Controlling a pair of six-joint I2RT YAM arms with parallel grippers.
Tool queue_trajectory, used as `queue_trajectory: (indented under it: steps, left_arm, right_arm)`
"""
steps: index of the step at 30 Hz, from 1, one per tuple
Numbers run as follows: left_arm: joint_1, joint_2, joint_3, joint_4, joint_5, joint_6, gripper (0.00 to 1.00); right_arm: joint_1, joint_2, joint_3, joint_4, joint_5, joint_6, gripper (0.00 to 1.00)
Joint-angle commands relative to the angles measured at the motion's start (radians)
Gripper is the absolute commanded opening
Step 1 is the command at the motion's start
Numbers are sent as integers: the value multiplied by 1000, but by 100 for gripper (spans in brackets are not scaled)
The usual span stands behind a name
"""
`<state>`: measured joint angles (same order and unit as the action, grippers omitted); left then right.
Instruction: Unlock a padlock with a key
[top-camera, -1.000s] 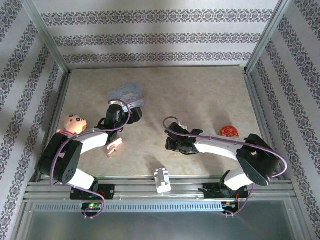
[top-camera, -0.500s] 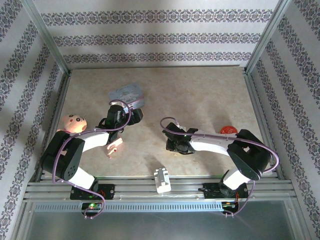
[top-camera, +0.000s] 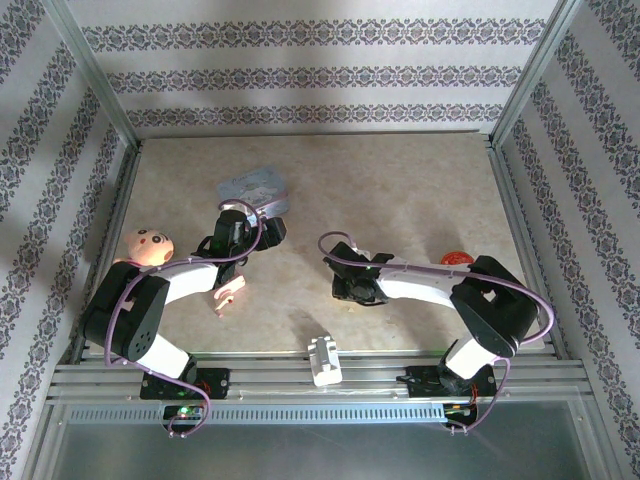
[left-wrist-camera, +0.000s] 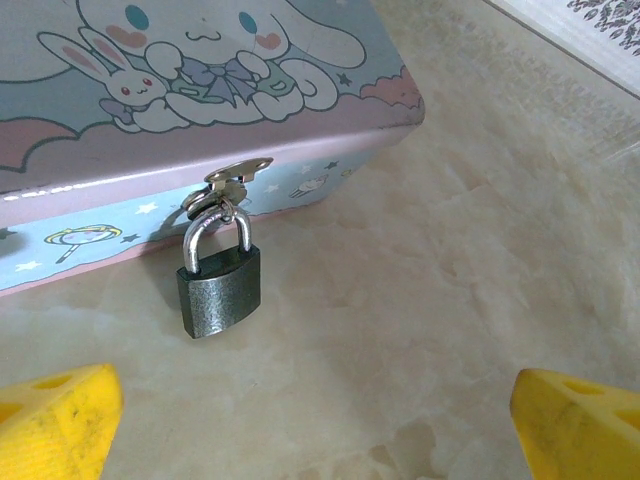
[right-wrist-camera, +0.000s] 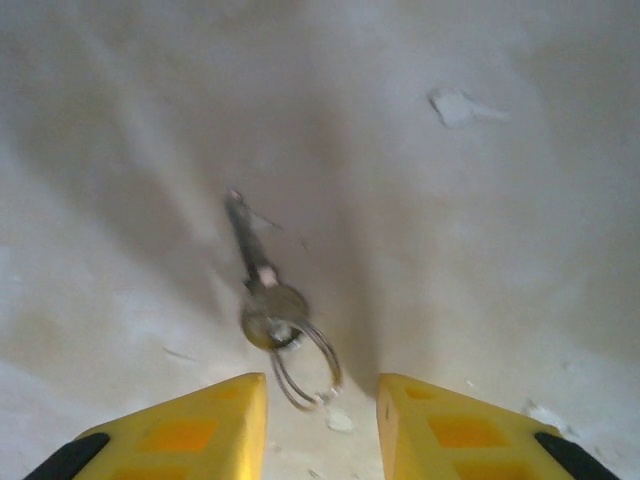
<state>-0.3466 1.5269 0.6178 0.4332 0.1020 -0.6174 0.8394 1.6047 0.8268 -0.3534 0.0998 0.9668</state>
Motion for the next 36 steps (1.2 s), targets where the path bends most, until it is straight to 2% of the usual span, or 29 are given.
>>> queue_trajectory:
  steps: [1, 15, 21, 26, 36]
  left_arm:
    - [8, -12, 8, -9, 11, 2, 99]
    - [8, -20, 6, -9, 13, 1, 99]
    - [9, -23, 12, -21, 17, -4, 99]
    - [16, -45, 31, -68, 49, -35, 99]
    - [49, -164, 16, -121, 163, -78, 99]
  right_arm:
    - [-8, 12, 38, 41, 21, -26, 34]
    - [-10, 40, 41, 13, 36, -12, 32]
    - [-10, 46, 46, 15, 35, -21, 19]
    - [-16, 18, 45, 6, 45, -62, 1]
    - [-17, -148, 5, 106, 52, -290, 0]
